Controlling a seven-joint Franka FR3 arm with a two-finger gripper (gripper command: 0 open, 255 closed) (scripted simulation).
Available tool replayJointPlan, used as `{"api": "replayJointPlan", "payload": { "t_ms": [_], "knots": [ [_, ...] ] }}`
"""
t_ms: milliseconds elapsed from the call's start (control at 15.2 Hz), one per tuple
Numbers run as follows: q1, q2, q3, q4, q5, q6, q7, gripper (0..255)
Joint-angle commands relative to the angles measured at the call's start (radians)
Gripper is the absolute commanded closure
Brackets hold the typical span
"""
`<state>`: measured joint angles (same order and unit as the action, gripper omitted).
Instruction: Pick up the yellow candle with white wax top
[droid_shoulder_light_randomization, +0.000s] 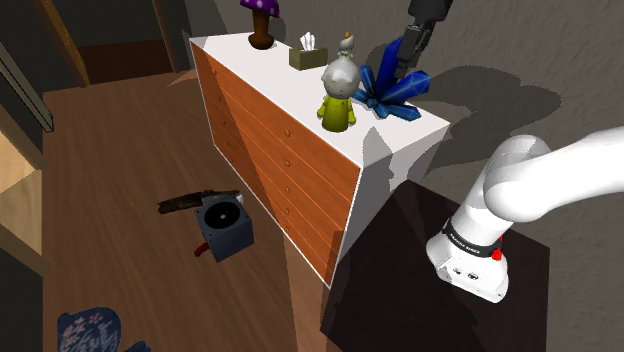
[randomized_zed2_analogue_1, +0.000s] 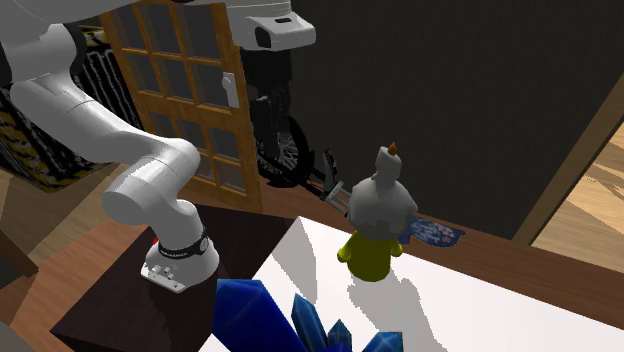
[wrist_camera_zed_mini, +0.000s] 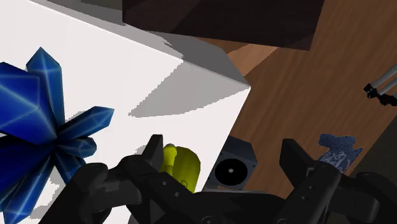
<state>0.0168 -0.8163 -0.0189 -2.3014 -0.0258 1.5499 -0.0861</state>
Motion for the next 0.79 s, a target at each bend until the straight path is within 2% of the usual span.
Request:
{"api": "replayJointPlan", "payload": {
  "t_ms": [0,726],
  "knots": [
    [0.000,0.000,0.000,0.000,0.000,0.000,0.000,0],
    [0.013,0.285,-0.114,0.201,0.066,0.274,-0.088,0]
  ]
}}
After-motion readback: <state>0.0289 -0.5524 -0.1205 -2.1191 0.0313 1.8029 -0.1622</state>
